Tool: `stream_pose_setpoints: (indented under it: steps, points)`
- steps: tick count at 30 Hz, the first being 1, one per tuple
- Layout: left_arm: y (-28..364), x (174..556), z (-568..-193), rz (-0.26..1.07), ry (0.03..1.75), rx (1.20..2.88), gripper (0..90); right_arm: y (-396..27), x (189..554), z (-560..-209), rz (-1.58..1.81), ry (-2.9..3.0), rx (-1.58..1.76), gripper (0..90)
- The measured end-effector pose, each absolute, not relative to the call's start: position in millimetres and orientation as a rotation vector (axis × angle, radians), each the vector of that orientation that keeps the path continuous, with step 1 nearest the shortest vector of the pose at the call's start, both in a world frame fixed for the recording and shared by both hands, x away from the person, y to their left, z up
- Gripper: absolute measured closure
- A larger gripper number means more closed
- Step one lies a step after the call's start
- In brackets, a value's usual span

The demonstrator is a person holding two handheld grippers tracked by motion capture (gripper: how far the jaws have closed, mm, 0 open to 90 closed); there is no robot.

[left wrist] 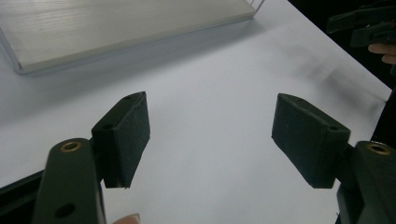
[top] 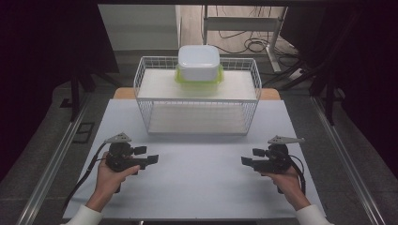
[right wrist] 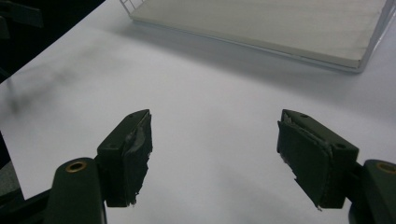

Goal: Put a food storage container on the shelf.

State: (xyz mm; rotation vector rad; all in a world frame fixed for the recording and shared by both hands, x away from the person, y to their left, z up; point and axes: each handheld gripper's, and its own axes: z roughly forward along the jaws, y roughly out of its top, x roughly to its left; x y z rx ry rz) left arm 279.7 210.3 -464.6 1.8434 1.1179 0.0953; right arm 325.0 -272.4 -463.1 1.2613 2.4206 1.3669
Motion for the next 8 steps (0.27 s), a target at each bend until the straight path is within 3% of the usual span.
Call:
stream_pose_setpoints:
  steps: [8]
  points:
    - [208.1, 283.9, -467.4, 0.092, 1.135, 1.843, 26.5, -278.6, 323.7, -462.6, 1.389, 2.382, 1.266, 23.5]
